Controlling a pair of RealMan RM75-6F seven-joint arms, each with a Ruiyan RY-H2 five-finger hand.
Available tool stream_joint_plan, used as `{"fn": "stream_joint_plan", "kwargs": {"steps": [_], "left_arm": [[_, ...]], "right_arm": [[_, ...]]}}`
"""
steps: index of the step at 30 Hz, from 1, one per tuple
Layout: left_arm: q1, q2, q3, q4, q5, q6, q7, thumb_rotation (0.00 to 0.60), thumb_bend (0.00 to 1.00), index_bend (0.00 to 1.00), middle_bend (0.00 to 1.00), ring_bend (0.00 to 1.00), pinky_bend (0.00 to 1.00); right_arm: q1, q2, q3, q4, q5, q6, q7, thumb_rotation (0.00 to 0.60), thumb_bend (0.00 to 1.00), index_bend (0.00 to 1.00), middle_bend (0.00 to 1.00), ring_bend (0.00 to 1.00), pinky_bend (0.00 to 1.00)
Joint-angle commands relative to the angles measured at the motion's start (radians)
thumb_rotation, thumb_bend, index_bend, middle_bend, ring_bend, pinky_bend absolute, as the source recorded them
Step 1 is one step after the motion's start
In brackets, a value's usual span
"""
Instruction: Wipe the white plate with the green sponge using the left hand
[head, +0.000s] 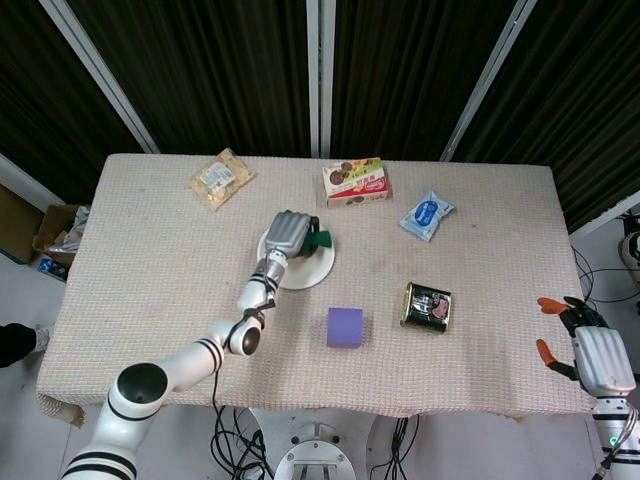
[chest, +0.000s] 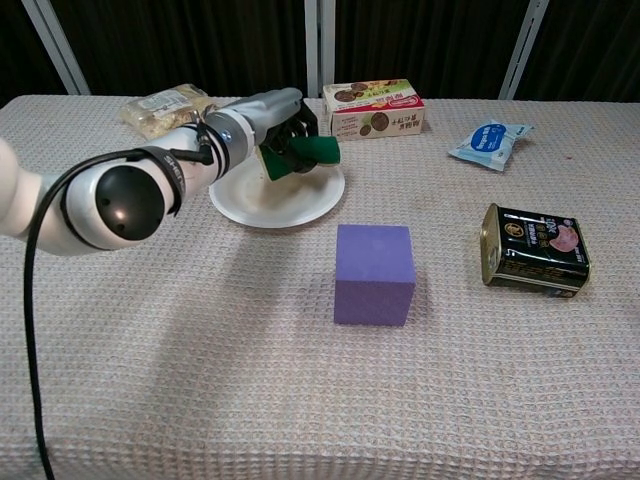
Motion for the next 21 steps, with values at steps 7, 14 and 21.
{"fn": "stream_joint_plan", "kwargs": {"steps": [7,14,21], "left_arm": [[0.046,-0.009,-0.006,-0.048,-0.017,0.008,-0.023,0.6,0.37,0.55,0.58,0.42,0.32],[0.058,-0.028,-0.026,-0.016,-0.039,0.013,-0.038,0.6,0.37,0.55,0.58,0.42,0.32],[0.098,0.033,-0.01,-0.128,0.059,0.127,-0.117,0.6,0.37,0.55,0.58,0.41,0.32]], "right_arm": [[0.01,-0.002,0.004,-0.001,-0.001,-0.012,-0.002,0.6,0.26,0.25,0.3,0.16,0.24],[0.004,0.001,0.003,-0.005,-0.006,0.002,-0.002,0.6,0.26,0.25,0.3,0.16,0.24],[-0.002,0.003,-0.001,-0.005,-0.018,0.016,0.002,0.6,0.26,0.25,0.3,0.16,0.24]]}}
